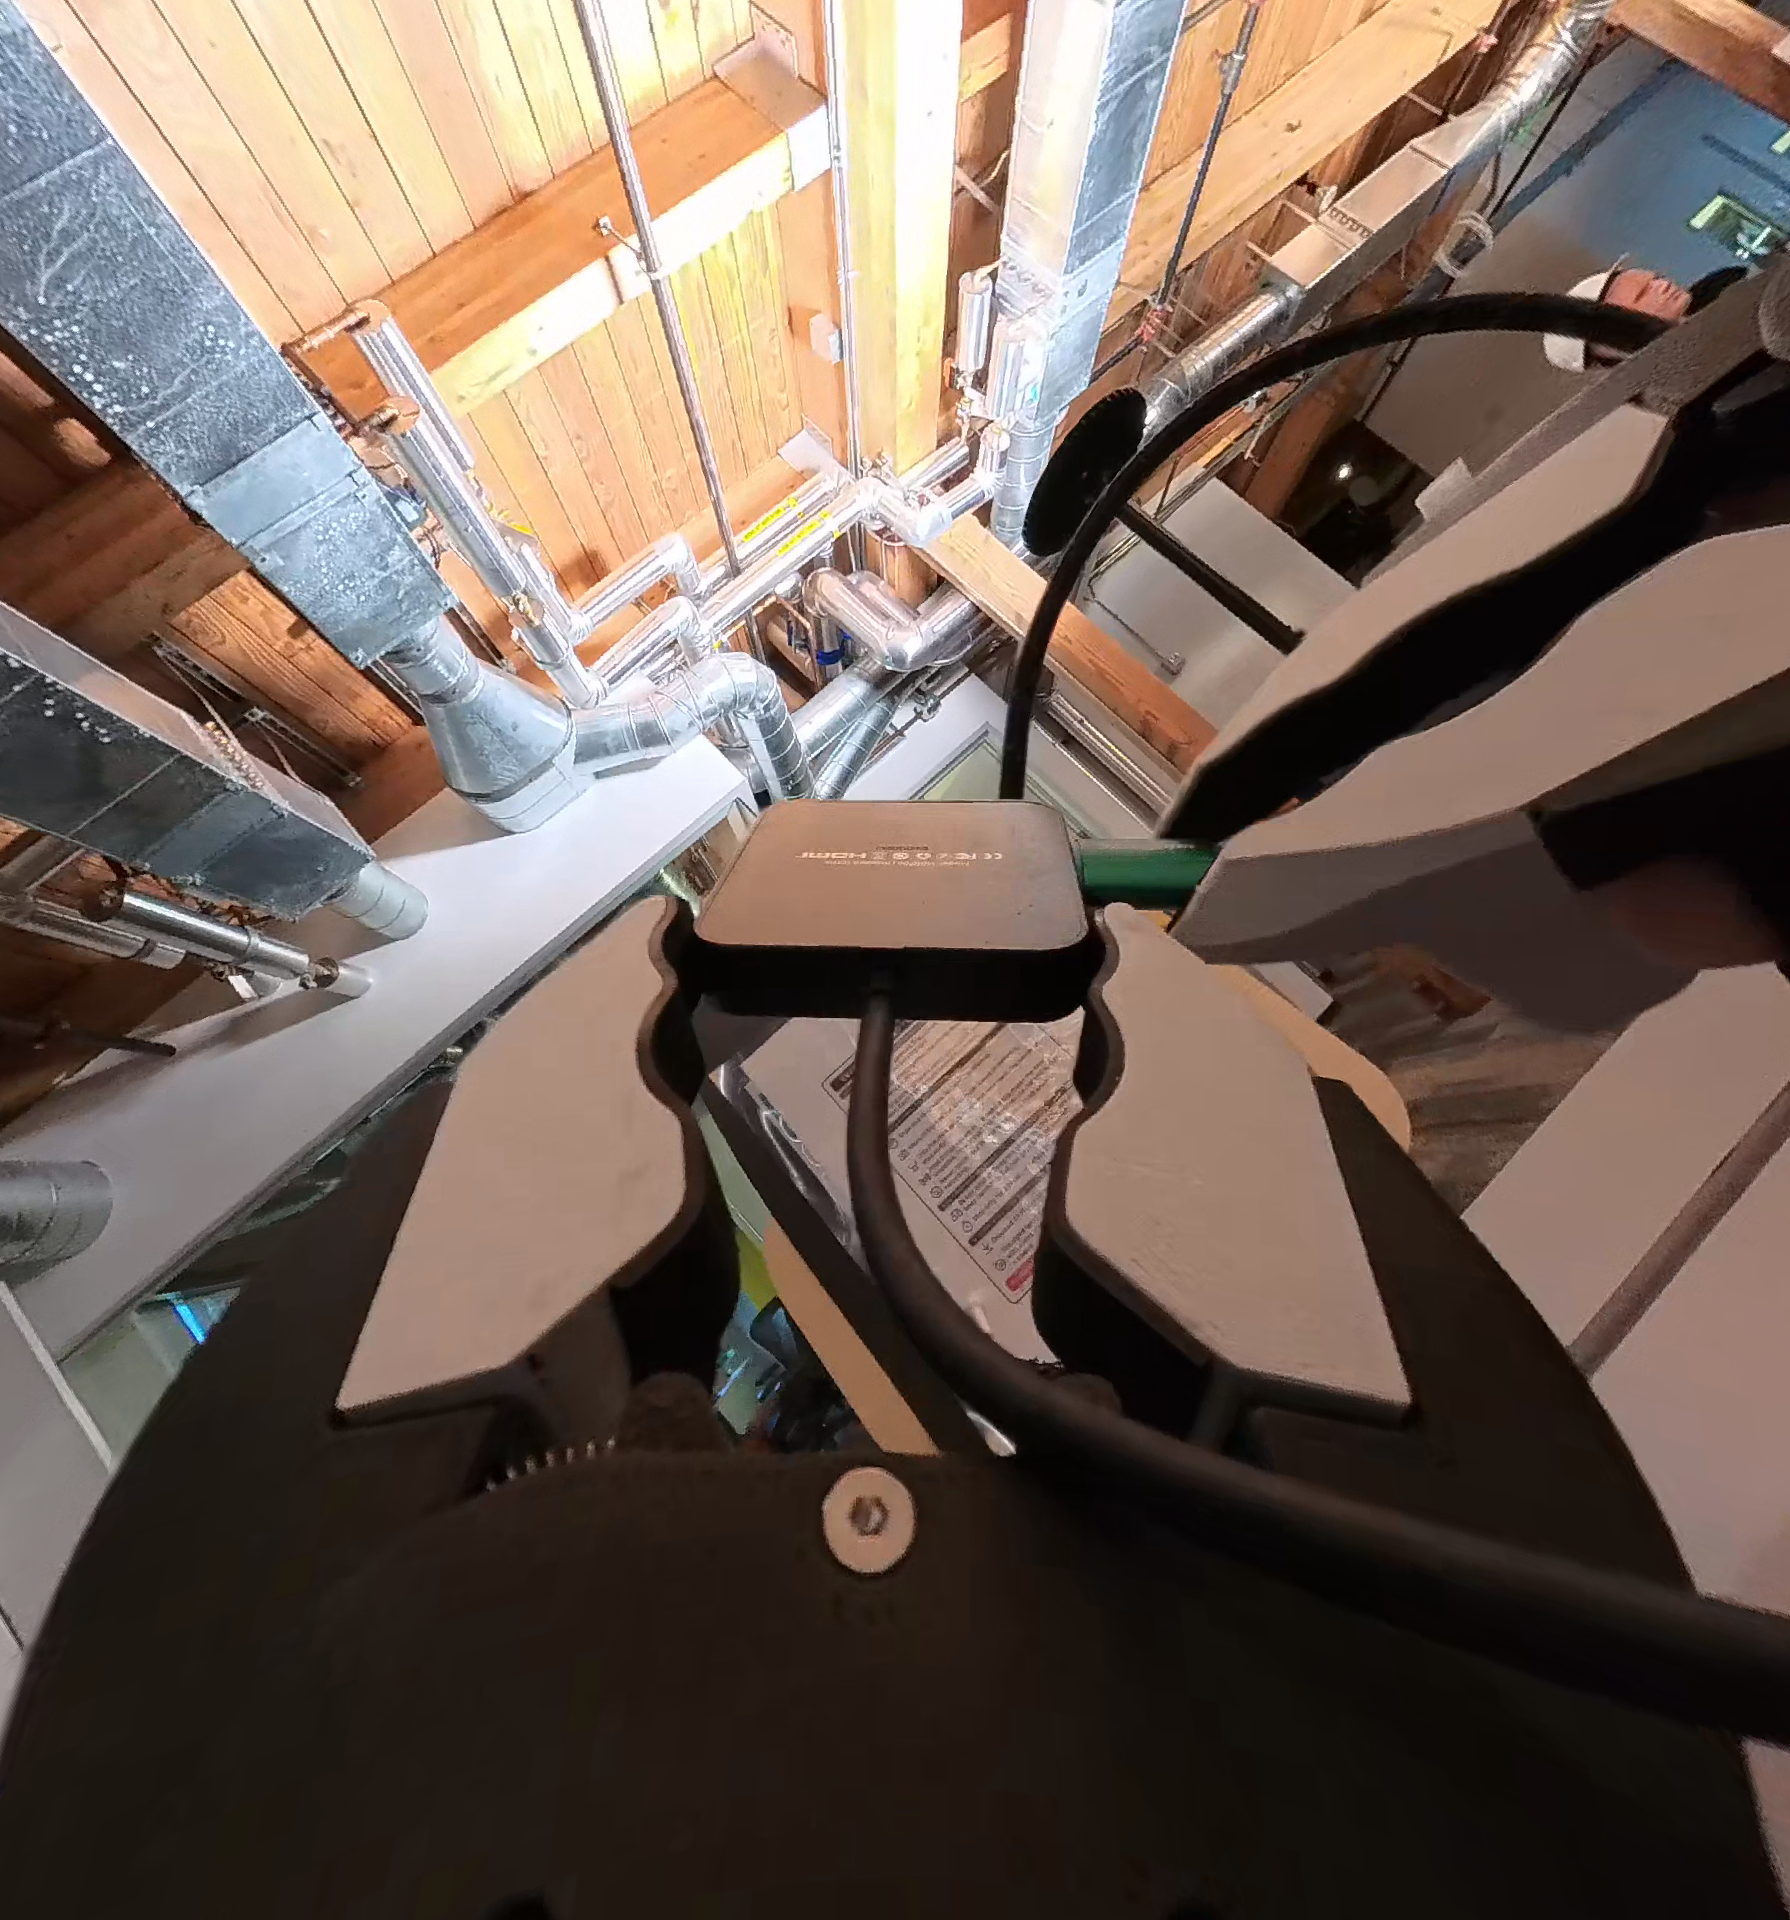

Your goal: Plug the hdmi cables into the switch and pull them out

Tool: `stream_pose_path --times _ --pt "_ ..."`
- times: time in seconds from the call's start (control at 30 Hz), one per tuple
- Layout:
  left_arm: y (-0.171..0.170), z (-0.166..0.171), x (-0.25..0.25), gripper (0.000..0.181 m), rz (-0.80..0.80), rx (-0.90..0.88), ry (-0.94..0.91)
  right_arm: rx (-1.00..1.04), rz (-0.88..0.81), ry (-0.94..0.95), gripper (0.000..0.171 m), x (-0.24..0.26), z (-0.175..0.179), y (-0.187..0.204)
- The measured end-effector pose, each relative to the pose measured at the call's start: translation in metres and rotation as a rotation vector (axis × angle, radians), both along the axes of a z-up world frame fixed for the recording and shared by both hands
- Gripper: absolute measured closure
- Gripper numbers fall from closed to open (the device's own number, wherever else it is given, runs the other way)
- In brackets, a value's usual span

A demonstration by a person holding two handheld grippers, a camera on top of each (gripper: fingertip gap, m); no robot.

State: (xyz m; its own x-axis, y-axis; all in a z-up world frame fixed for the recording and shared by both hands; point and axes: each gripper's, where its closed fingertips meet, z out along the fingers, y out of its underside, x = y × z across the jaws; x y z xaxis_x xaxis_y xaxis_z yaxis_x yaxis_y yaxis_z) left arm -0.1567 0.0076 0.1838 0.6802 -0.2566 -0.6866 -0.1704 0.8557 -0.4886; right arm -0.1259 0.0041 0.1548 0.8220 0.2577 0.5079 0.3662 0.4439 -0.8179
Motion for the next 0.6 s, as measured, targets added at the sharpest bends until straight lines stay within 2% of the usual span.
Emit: stream_pose_path --times 0.13,0.33,0.6 --pt "0.0001 -0.0003 -0.0003 0.111 -0.019 -0.012 -0.006 -0.015 0.049 0.017 0.149 -0.0005 0.0012 -0.0024" --pt "-0.0002 -0.0016 0.0006 0.111 -0.026 -0.015 0.002 -0.094 0.095 0.067 0.149 0.0005 -0.0025 -0.0006" --pt "0.0060 -0.0019 0.0047 0.111 0.025 -0.059 -0.006 -0.056 0.029 0.132 0.149 0.0067 -0.0015 0.0018"
